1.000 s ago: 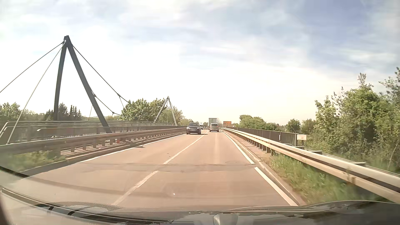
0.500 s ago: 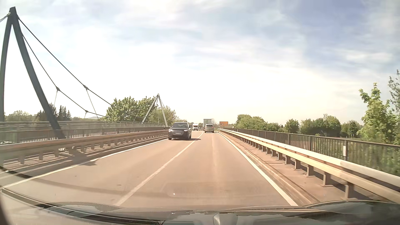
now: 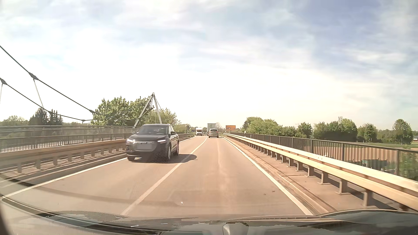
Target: Follow the waypoints while adhering to traffic rules and regulations
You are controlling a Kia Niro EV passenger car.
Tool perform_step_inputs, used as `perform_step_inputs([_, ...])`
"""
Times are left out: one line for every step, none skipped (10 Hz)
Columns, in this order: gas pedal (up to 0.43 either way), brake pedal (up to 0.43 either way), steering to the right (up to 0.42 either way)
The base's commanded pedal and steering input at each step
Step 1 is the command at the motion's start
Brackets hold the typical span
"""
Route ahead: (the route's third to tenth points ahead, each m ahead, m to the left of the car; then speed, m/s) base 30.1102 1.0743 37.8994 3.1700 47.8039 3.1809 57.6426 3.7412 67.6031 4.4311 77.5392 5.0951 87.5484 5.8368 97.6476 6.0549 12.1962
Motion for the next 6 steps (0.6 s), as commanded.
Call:
perform_step_inputs([0.047, 0.000, 0.006])
perform_step_inputs([0.047, 0.000, 0.005])
perform_step_inputs([0.047, 0.000, 0.003])
perform_step_inputs([0.047, 0.000, 0.001])
perform_step_inputs([0.047, 0.000, 0.001])
perform_step_inputs([0.047, 0.000, 0.001])
